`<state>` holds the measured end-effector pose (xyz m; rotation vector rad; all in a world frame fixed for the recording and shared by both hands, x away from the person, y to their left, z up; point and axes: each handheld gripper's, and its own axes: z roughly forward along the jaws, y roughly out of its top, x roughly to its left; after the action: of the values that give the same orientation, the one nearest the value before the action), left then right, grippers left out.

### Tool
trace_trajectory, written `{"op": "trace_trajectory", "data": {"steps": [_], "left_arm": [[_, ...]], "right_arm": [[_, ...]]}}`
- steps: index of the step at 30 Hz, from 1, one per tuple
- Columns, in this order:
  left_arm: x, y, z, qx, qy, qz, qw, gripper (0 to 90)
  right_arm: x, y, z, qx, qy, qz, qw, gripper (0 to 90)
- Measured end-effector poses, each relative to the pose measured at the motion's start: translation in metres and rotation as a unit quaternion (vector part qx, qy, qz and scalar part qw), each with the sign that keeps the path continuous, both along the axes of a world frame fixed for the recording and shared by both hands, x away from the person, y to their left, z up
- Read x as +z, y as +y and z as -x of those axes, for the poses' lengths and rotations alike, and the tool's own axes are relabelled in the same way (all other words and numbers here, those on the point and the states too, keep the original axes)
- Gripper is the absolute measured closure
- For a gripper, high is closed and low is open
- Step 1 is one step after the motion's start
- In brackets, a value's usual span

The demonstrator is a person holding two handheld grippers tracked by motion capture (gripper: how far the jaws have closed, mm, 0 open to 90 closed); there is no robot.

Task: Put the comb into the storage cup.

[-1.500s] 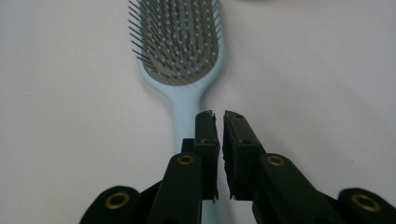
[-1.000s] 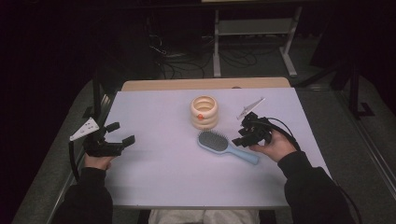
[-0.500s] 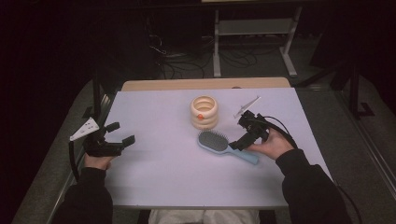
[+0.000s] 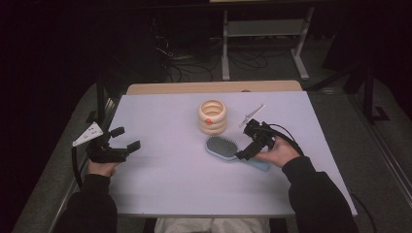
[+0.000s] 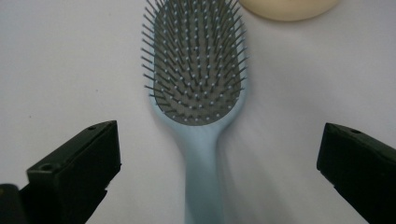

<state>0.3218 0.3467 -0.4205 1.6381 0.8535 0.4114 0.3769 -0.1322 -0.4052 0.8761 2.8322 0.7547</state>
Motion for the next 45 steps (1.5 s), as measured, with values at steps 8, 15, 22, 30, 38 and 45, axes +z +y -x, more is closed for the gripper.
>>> {"op": "trace_trajectory", "data": {"steps": [8, 15, 22, 30, 38, 45], "left_arm": [[0.000, 0.000, 0.000, 0.000, -0.001, 0.001, 1.0000, 0.0], [0.000, 0.000, 0.000, 0.000, 0.000, 0.000, 1.0000, 0.0], [0.000, 0.000, 0.000, 0.000, -0.001, -0.001, 1.0000, 0.0], [0.000, 0.000, 0.000, 0.000, -0.001, -0.001, 1.0000, 0.0], [0.000, 0.000, 0.000, 0.000, -0.001, -0.001, 1.0000, 0.0], [0.000, 0.000, 0.000, 0.000, -0.001, -0.001, 1.0000, 0.0]], "right_arm": [[-0.007, 0.004, 0.000, 0.010, 0.001, 0.006, 0.9999, 0.0], [-0.018, 0.004, 0.000, 0.017, 0.008, 0.009, 0.9998, 4.4], [-0.023, 0.005, 0.003, 0.027, 0.009, 0.011, 0.9995, 15.3], [-0.027, 0.004, 0.005, 0.031, 0.010, 0.019, 0.9993, 30.0], [-0.033, 0.004, 0.005, 0.033, 0.014, 0.033, 0.9988, 41.4], [-0.035, 0.005, 0.005, 0.039, 0.006, 0.043, 0.9983, 48.5]]}}
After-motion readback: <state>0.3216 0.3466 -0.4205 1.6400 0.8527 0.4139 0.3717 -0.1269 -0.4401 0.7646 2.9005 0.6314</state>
